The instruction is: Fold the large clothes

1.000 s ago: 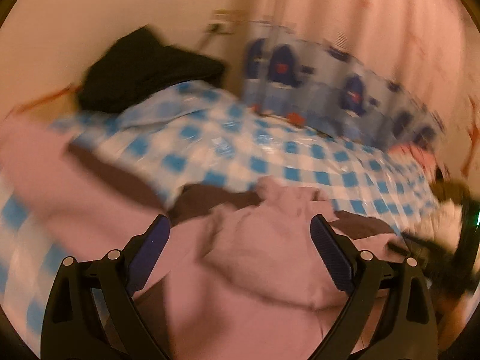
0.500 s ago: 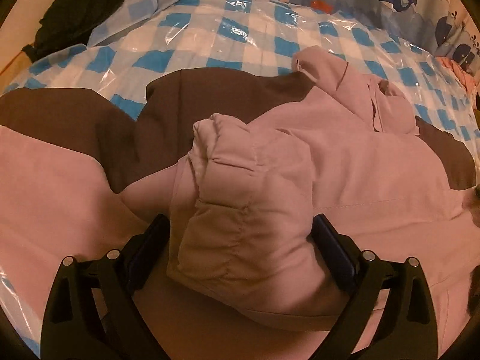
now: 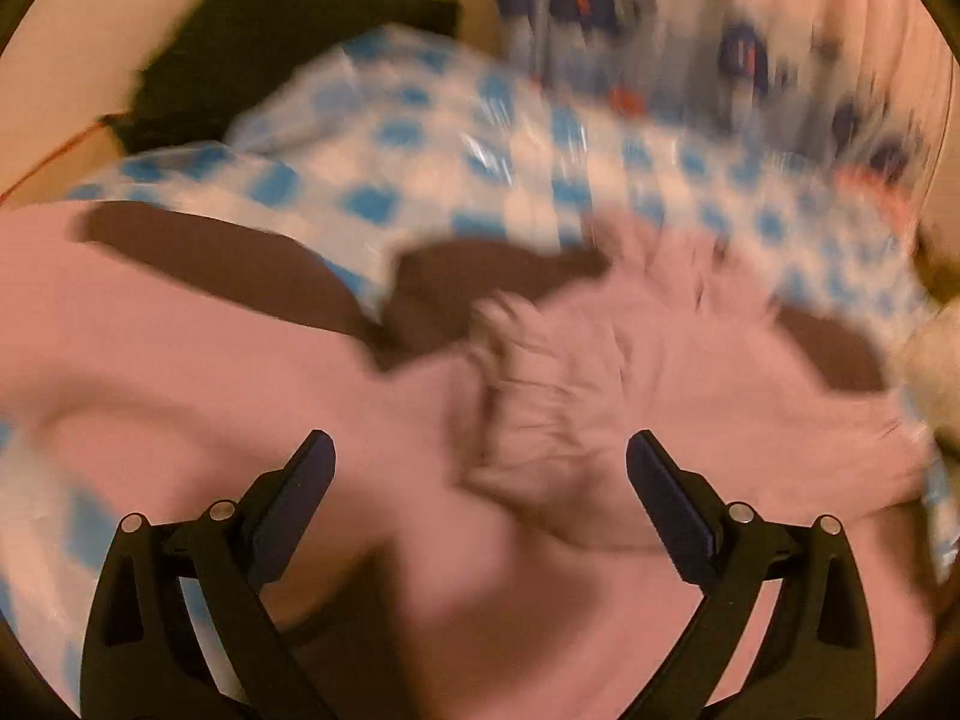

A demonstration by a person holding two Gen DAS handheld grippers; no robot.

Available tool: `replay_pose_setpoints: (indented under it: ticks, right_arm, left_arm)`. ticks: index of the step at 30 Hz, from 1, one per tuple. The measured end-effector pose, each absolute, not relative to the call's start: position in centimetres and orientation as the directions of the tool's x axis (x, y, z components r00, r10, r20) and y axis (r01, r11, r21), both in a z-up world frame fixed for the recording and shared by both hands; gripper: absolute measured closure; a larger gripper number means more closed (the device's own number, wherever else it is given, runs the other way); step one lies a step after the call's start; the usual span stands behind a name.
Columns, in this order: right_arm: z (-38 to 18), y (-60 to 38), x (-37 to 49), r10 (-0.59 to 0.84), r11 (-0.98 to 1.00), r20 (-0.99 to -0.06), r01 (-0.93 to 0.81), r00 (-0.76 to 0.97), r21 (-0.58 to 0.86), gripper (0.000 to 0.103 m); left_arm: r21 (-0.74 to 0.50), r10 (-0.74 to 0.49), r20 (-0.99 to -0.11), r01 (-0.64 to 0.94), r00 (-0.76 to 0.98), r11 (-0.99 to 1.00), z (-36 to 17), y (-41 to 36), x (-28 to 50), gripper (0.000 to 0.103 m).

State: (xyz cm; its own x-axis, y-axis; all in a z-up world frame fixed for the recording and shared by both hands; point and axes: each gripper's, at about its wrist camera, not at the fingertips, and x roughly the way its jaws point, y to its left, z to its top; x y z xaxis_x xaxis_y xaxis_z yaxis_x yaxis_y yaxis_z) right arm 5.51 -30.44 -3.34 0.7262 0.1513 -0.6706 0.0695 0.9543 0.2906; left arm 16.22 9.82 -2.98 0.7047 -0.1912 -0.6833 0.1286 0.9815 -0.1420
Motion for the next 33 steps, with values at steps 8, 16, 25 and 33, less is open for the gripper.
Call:
replay_pose_setpoints:
  ticks: [8, 16, 25, 33]
  right_arm:
    - [-6.3, -26.3, 3.6, 0.338, 0.877, -0.668, 0.036, 0.663, 0.480, 0.007]
    - [-8.9, -25.6, 3.9, 0.336, 0.885, -0.707, 0.049, 0.622, 0.463, 0.007]
    - [-9.4, -25.3, 3.8, 0.324, 0.896, -0.720, 0.045, 0.614, 0.442, 0.007]
    - [-9.5, -25.3, 3.8, 0.319, 0.899, -0.723, 0.045, 0.613, 0.436, 0.007]
  left_arm:
    - [-0.507, -0.095, -0.522, -0.218, 0.848, 0.834, 2.8, 34.5, 10.9, 0.009]
    - [-0.715, -0.052, -0.488, -0.364, 0.872, 0.596, 2.8, 50.1, 14.1, 0.009]
    - [-0.724, -0.076, -0.525, -0.398, 0.848, 0.564, 0.7, 51.0, 18.9, 0.009]
    - [-0.728, -0.100, -0.546, -0.412, 0.832, 0.547, 0.0, 50.7, 22.2, 0.008]
